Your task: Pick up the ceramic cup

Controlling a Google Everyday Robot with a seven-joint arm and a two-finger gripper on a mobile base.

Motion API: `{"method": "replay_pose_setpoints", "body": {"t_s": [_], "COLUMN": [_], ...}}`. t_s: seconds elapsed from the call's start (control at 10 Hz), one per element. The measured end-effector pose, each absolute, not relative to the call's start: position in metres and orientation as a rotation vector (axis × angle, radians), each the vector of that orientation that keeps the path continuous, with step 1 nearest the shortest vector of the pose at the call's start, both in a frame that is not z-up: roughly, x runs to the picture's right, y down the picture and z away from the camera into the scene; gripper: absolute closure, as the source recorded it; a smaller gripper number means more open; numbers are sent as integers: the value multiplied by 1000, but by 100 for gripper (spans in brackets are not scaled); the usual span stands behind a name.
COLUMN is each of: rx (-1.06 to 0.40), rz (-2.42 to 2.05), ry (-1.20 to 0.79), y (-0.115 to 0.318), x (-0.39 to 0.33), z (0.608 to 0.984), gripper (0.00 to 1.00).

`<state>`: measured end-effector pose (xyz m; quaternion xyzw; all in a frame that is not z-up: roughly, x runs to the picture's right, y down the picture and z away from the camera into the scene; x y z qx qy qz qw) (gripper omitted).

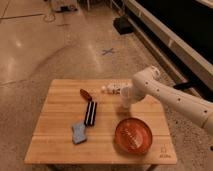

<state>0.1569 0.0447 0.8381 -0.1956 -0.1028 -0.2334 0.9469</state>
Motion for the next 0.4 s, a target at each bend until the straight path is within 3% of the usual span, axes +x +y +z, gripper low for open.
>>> {"method": "replay_pose_setpoints", "body": {"t_s": [0.4], "rx": [-360], "rz": [-495], "ry": [-235], "y": [9], "x": [147], "z": [790], "gripper": [100]}}
